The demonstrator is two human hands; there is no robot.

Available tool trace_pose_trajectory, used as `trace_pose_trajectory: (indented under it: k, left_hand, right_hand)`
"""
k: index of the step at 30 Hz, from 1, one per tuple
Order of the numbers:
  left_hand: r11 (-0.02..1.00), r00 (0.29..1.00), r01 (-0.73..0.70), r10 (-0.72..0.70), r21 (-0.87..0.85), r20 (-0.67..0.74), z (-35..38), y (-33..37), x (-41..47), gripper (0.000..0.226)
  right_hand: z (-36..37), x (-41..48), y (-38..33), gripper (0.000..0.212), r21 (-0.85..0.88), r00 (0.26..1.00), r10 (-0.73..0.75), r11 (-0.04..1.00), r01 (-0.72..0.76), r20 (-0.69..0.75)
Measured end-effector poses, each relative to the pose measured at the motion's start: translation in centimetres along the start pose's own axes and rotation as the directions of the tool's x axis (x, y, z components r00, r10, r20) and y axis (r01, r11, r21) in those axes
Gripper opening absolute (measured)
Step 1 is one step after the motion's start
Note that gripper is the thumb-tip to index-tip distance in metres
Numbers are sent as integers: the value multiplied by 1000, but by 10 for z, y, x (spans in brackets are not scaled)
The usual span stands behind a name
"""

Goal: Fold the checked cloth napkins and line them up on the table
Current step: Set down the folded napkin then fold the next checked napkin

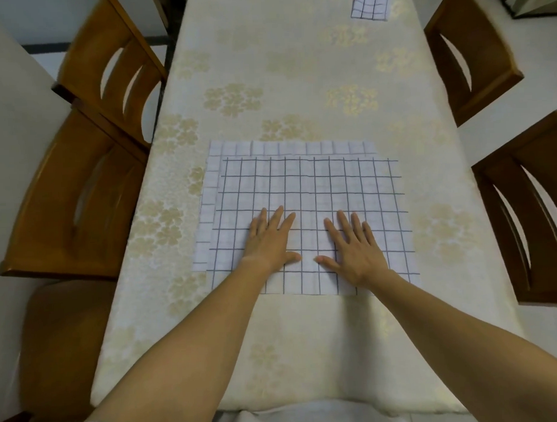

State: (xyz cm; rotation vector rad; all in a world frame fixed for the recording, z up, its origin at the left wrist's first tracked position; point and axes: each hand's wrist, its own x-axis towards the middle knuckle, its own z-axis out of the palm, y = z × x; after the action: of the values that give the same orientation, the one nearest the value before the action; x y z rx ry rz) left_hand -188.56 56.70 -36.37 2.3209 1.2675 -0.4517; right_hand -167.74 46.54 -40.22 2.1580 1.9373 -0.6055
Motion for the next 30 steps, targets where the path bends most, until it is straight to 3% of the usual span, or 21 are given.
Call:
trace_pose_trajectory:
  k: [6,10,15,21,26,30]
  left_hand:
    - [996,994,-84,86,37,-65,5,24,18,84]
    - [992,990,-88,97,85,-98,1,42,43,79]
    - [986,976,-107,128,126,-175,14,61,62,66]
    - [989,968,-95,119,113,-222,35,38,66,64]
    - [997,961,61,-44,55,-275,28,2,63,65]
    - [999,944,11,4,43,-330,12,15,65,65]
  right_hand:
    - [1,-15,33,83,-6,998,36,999,-37,-48]
    - [-8,-10,42,78,92,973,133,989,-117,-187]
    - [-12,21,22,73,118,976,73,992,-49,-203]
    - [8,4,60,61,141,956,219,971,-194,-197]
    - [2,-14,116,69,227,913,369,917,-327,-176]
    - [-14,11,96,68,245,880,368,921,-301,-301]
